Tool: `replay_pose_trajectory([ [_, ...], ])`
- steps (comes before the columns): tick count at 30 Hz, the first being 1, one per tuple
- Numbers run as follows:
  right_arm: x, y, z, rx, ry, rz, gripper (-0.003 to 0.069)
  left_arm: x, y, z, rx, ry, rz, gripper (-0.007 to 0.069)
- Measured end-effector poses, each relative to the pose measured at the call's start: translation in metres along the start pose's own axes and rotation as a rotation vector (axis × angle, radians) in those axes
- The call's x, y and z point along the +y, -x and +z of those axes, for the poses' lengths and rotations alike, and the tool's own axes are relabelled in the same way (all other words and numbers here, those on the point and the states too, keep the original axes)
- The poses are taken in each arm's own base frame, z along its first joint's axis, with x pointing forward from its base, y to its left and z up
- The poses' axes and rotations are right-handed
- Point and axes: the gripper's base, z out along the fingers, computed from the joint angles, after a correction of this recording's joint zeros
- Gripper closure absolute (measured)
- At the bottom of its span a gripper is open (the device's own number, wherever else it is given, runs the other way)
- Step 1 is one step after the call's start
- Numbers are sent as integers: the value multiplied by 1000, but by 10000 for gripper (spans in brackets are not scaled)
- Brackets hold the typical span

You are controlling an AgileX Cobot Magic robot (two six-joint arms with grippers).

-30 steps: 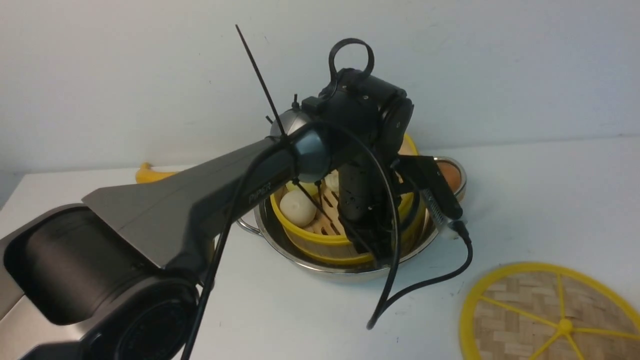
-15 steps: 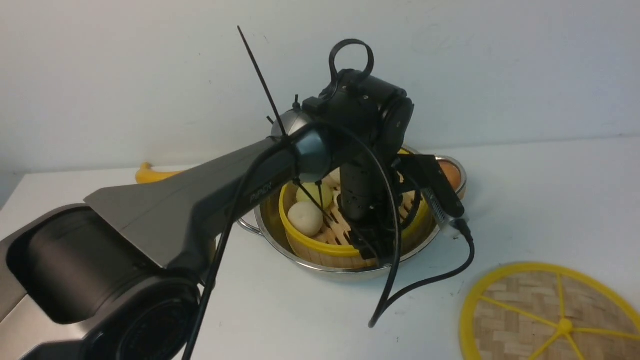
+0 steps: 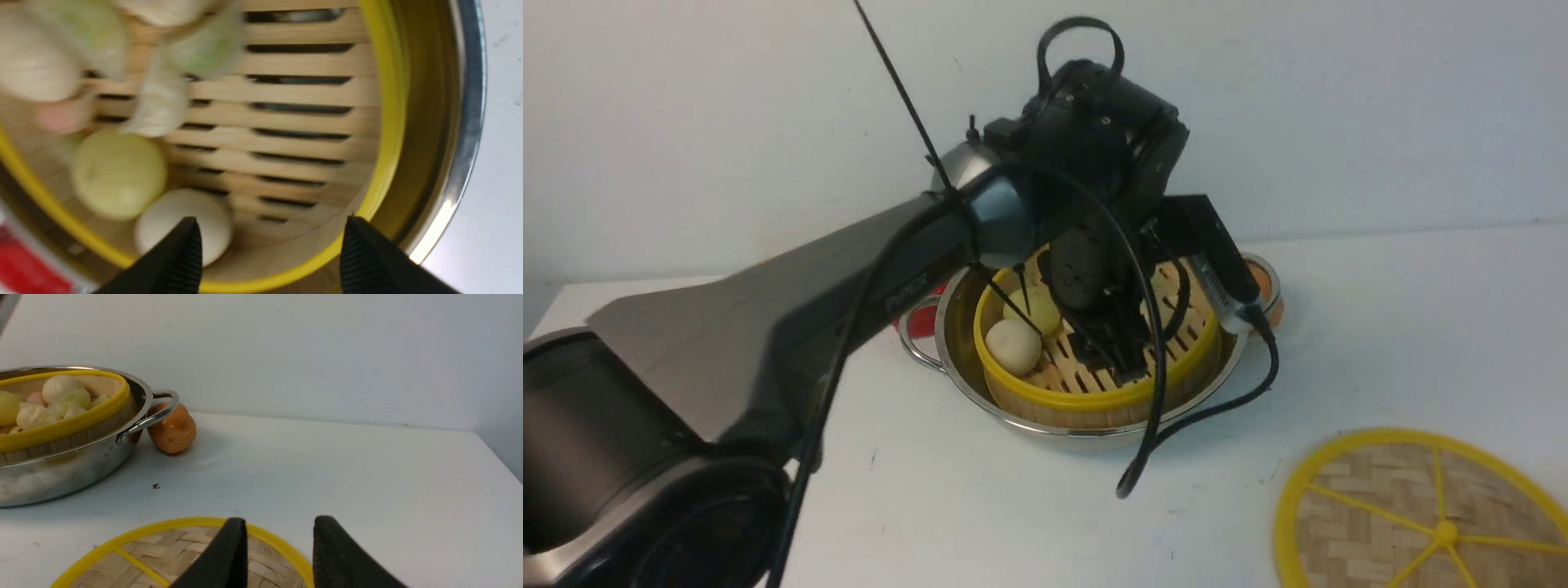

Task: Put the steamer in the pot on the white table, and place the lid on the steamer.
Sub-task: 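Place the bamboo steamer basket with dumplings into the steel pot with the left gripper, then move the gripper down to the bamboo steamer lid and grasp its center knob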

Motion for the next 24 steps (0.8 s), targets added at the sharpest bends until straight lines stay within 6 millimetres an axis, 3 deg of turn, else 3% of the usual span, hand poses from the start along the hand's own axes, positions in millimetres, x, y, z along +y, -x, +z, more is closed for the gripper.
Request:
replay_pose_trajectory([
  [8, 0, 0, 0, 0, 0, 0, 410, 20, -21, -81, -148, 76, -137, 205],
  [24, 0, 0, 0, 0, 0, 0, 410, -6, -30, -170, -474, -236, -392, 205],
])
